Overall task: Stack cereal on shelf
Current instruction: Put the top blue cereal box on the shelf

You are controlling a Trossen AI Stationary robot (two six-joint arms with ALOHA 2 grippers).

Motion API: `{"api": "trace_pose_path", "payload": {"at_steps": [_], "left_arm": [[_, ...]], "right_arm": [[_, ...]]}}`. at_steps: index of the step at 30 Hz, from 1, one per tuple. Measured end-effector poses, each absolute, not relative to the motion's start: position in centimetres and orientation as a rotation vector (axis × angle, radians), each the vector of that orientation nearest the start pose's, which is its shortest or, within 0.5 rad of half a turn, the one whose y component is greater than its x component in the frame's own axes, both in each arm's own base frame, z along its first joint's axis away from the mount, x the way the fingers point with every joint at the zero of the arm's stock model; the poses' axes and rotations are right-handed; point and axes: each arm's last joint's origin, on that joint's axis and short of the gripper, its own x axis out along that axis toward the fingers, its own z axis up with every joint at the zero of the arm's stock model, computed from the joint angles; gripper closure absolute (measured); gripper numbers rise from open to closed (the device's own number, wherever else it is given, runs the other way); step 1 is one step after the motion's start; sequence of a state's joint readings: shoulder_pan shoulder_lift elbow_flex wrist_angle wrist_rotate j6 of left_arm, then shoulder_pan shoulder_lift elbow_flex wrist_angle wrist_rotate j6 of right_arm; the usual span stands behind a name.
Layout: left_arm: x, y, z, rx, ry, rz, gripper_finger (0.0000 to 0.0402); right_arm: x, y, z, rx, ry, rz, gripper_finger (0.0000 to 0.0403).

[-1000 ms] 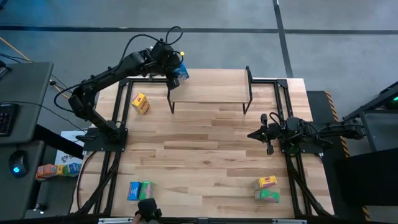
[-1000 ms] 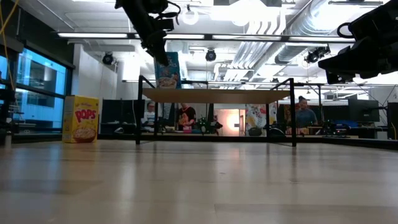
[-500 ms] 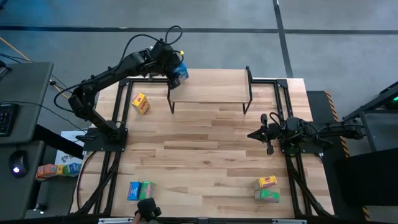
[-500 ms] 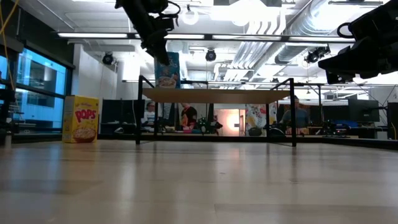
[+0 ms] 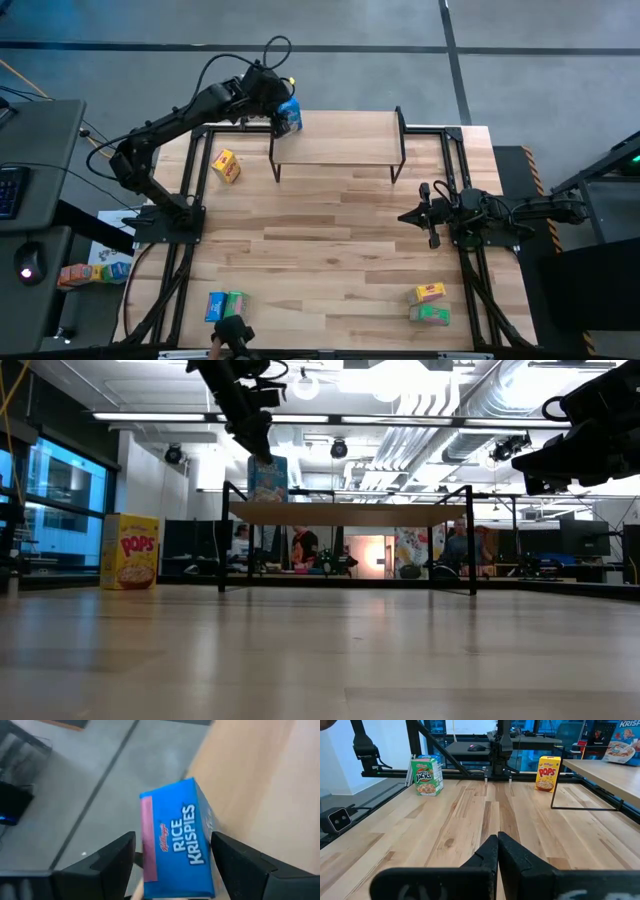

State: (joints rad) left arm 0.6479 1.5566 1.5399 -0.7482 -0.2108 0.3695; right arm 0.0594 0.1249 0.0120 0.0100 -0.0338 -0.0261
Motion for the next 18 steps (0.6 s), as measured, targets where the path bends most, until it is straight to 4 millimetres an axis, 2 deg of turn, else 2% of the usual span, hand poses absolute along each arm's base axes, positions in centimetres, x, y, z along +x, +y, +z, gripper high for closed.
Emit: {"api": "trace_pose_path", "payload": {"at_steps": [11, 15, 18], "left_arm": [[26.0, 19.5, 39.5, 0.103, 0.773, 0.707, 0.0149], [25.9, 17.9, 40.3, -0.015, 0.7, 0.657, 0.0151], [25.8, 16.2, 40.4, -0.085, 0.658, 0.59, 0.0169]], "right_arm": [[10.4, 0.7, 15.8, -0.027, 0.102, 0.095, 0.0403], [10.4, 0.7, 15.8, -0.027, 0.102, 0.094, 0.0403], [10.4, 0.7, 15.8, -0.028, 0.102, 0.095, 0.0403]]}}
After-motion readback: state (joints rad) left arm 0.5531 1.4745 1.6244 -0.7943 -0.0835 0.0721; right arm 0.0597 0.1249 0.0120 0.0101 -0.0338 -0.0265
